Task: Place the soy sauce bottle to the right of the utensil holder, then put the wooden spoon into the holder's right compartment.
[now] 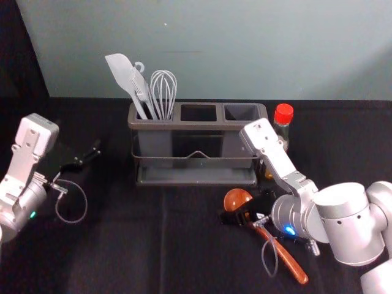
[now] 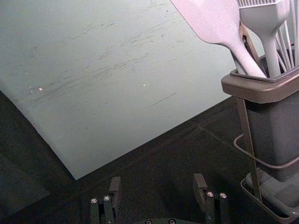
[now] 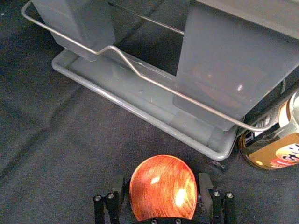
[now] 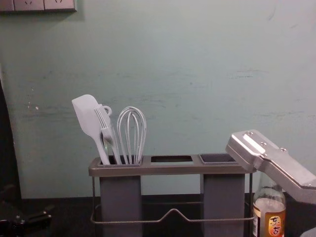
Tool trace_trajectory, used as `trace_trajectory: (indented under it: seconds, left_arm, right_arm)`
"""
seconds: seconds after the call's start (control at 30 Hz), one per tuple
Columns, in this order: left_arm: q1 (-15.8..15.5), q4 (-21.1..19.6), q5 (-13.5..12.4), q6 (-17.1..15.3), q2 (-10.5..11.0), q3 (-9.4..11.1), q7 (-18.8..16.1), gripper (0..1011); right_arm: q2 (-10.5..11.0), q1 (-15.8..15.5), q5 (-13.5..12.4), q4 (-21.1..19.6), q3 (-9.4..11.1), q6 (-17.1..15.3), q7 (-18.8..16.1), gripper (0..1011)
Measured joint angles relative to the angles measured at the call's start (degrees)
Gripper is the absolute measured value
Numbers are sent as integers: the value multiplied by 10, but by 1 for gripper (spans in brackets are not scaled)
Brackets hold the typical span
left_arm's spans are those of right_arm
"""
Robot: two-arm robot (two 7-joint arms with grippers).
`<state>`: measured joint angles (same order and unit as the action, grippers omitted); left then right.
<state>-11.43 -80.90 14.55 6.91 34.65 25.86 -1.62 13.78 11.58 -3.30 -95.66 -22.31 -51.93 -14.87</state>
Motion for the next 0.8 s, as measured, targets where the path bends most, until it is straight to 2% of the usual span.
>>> trace_trajectory:
  seconds: [0.4, 0.67, 0.8]
  left_arm:
    - [0, 0, 0, 0, 0, 0, 0, 1000]
    - [0, 0, 0, 0, 0, 0, 0, 1000]
    - [0, 0, 0, 0, 0, 0, 0, 1000]
  right_arm:
    - [-6, 0, 12, 9, 5, 7, -12, 1003]
    - [-9, -8, 20, 5, 15, 10, -15, 838]
    - [-9, -15, 24, -5, 19, 11, -17, 838]
